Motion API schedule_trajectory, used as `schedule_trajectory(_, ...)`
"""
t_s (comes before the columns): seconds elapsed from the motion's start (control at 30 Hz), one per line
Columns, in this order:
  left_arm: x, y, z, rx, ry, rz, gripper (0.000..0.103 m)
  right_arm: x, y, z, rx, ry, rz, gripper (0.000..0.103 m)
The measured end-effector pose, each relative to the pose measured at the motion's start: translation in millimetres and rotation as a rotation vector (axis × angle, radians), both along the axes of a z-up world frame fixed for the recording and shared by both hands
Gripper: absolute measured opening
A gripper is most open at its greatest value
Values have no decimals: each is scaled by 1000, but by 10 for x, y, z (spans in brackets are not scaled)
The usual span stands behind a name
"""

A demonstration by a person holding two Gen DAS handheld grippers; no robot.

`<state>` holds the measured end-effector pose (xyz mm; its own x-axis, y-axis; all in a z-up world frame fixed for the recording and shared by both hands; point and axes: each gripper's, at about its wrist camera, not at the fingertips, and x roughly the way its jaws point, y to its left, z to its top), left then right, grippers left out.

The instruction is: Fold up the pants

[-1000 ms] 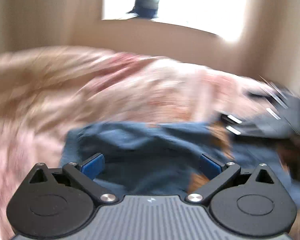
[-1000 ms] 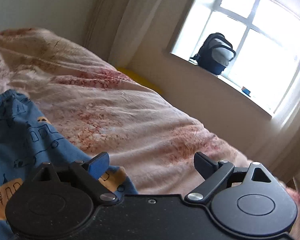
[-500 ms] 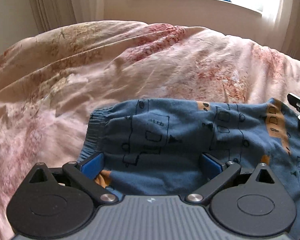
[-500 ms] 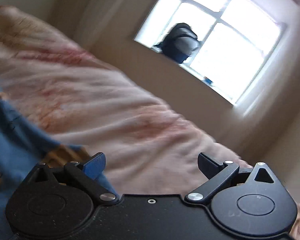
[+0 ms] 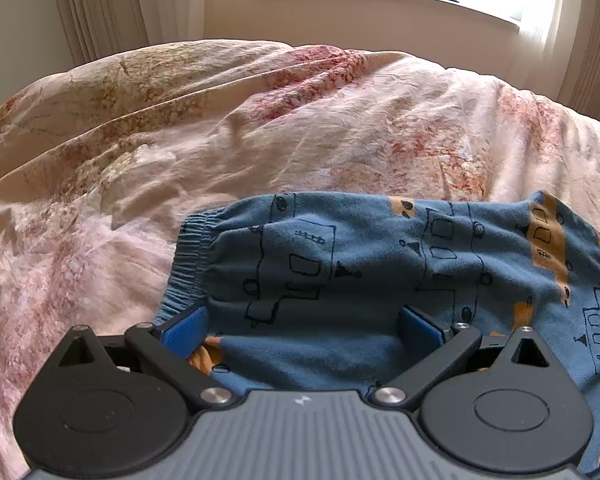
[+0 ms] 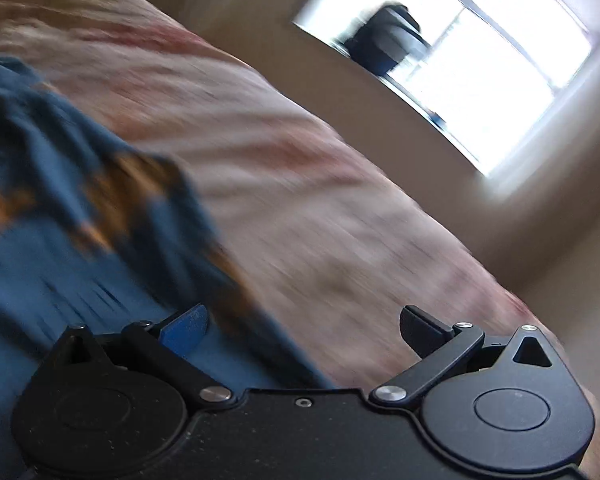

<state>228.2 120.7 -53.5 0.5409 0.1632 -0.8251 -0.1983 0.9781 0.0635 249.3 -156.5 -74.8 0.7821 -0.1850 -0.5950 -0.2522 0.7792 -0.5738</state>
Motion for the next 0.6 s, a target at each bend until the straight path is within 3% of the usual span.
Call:
schedule_trajectory(0.1,-9,-12,0,4,-4,0,102,-248,-291,121,-11,10,-30,102)
schedule_trajectory(0.2,-34,-54,29,16,-18,-4,102,-477,-600,307,48,10,-88,102)
schedule_trajectory(0.27,-72,-120,78,34,-37,-20,102,-574,-856,494,157,-5,-159,102)
schedule_trajectory(0.37,-178,-295,185,54,-96,-84,103,-723,-1388,811,415,-28,-311,102)
schedule_trajectory(0.43,-226,-455,254,22,-127,-150,103,-838,-1776,946,566,-15,-398,102)
schedule_trajectory(0.5,-223,-669,294,-25,-129,-213,103,-912,-2129,965,629,46,-456,102)
schedule_trajectory(0.6,-162,-1085,321,-45,-121,-312,103,-1066,-2508,850,634,127,-539,102)
